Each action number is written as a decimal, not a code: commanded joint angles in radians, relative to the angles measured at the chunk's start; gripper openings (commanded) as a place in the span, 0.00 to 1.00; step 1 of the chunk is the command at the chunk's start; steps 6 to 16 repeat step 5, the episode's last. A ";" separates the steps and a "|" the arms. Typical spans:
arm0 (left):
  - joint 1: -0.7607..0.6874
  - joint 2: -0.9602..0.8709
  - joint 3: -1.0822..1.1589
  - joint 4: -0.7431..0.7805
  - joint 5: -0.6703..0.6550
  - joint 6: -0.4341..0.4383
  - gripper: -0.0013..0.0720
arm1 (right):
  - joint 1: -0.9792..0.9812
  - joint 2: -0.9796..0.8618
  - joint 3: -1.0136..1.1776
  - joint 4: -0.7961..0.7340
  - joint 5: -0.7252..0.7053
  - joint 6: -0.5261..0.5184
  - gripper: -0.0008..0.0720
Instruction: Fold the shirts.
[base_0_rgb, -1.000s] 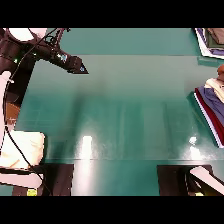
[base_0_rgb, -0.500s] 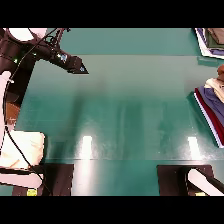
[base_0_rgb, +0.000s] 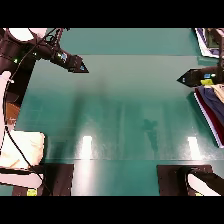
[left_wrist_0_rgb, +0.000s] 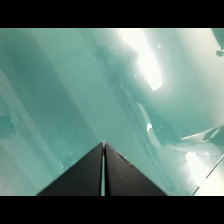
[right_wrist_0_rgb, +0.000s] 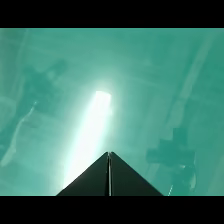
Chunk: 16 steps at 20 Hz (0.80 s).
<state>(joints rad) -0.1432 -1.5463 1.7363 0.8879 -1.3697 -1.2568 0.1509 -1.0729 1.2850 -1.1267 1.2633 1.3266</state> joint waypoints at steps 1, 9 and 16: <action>0.000 0.001 0.000 0.000 0.002 0.000 0.05 | 0.042 0.000 -0.010 0.002 0.005 0.000 0.03; 0.000 0.001 0.000 0.000 0.002 0.000 0.05 | 0.037 0.000 -0.010 0.001 0.035 0.000 0.03; 0.000 0.001 0.000 0.000 0.002 0.000 0.05 | 0.037 0.000 -0.010 0.001 0.035 0.000 0.03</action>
